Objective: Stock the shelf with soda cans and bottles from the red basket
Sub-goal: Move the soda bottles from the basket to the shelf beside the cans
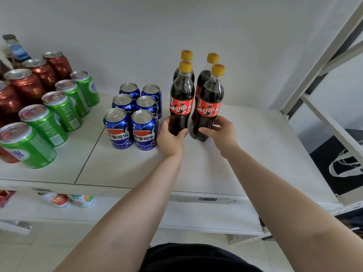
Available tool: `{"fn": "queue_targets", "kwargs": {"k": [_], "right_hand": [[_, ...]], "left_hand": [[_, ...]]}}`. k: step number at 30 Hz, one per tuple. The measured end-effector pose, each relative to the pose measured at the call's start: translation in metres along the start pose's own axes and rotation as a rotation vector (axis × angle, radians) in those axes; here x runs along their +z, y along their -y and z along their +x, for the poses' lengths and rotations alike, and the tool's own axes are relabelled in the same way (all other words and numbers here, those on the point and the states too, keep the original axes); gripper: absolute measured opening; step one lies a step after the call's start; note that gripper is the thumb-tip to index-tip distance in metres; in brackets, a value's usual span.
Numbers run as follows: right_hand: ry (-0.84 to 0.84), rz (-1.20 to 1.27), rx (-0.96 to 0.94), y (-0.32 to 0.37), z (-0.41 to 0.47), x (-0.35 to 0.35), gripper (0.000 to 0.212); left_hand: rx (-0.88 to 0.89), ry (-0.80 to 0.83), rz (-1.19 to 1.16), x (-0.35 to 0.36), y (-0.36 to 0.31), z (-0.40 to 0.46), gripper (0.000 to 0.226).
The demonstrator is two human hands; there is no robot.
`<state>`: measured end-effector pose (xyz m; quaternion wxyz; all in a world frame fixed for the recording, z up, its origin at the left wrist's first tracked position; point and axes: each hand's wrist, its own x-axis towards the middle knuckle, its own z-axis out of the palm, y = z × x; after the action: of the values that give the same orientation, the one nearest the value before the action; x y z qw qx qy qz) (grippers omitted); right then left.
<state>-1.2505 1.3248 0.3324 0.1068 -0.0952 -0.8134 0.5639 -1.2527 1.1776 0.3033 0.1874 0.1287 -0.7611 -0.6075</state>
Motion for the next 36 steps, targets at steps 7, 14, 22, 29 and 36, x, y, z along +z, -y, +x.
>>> {"fn": "queue_targets", "kwargs": {"k": [7, 14, 22, 29, 36], "right_hand": [[0.008, 0.013, 0.006, 0.002, -0.001, 0.0, 0.043], [0.007, 0.004, 0.023, 0.003, -0.002, 0.0, 0.047], [0.015, -0.015, 0.043, 0.008, -0.005, 0.0, 0.047], [0.031, -0.08, 0.038, 0.012, -0.005, -0.001, 0.052], [0.006, -0.113, -0.005, 0.007, -0.013, -0.003, 0.065]], "left_hand": [[-0.014, 0.008, -0.018, 0.003, 0.0, 0.006, 0.059], [-0.015, 0.015, -0.021, 0.003, 0.0, 0.008, 0.059], [-0.013, 0.044, 0.018, -0.001, -0.004, 0.007, 0.06], [0.034, 0.064, 0.098, -0.004, -0.007, 0.006, 0.06], [-0.02, 0.092, 0.152, -0.008, -0.009, -0.003, 0.082]]}}
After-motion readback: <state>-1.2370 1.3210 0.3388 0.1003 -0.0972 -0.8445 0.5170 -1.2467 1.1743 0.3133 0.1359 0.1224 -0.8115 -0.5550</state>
